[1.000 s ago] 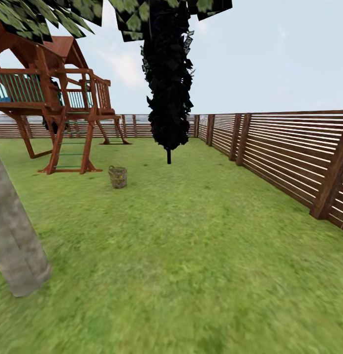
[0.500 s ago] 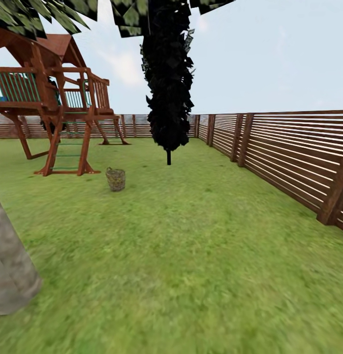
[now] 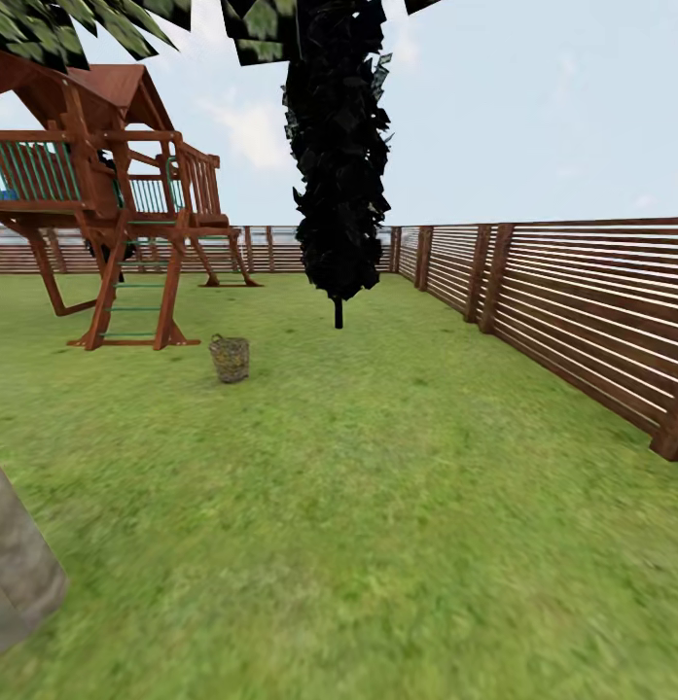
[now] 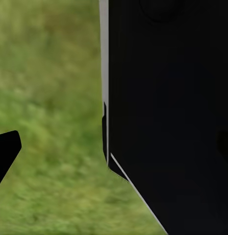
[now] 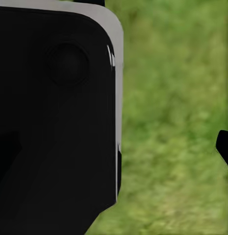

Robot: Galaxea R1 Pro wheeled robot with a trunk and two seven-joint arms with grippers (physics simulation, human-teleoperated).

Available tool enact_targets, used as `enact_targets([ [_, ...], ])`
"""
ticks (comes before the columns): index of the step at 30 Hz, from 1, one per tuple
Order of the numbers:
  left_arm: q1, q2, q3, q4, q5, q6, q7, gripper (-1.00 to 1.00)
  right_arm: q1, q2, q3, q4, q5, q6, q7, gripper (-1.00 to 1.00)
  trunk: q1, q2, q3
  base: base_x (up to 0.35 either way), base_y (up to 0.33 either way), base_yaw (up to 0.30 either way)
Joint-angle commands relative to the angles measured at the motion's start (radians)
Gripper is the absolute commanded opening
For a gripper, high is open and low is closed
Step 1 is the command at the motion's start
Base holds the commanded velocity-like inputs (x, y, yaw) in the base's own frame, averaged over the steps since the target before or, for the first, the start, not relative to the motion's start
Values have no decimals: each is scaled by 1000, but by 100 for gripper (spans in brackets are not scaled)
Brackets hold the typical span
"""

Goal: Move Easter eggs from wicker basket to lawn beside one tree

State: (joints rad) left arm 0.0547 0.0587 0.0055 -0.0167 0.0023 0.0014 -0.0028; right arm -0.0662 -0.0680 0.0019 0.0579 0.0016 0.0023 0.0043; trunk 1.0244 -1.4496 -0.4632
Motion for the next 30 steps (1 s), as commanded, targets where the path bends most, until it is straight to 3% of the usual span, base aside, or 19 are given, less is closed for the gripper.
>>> enact_targets([
  [1, 1, 0, 1, -2, 0, 0, 0, 100, -1, 0, 0, 2, 0, 0, 0, 100, 1, 0, -1, 337, 0, 194],
  [13, 1, 0, 0, -2, 0, 0, 0, 100, -2, 0, 0, 2, 0, -1, 1, 100, 1, 0, -5, 337, 0, 213],
  [30, 1, 0, 0, -2, 0, 0, 0, 100, -2, -1, 1, 2, 1, -1, 2, 100, 1, 0, -5, 337, 0, 10],
])
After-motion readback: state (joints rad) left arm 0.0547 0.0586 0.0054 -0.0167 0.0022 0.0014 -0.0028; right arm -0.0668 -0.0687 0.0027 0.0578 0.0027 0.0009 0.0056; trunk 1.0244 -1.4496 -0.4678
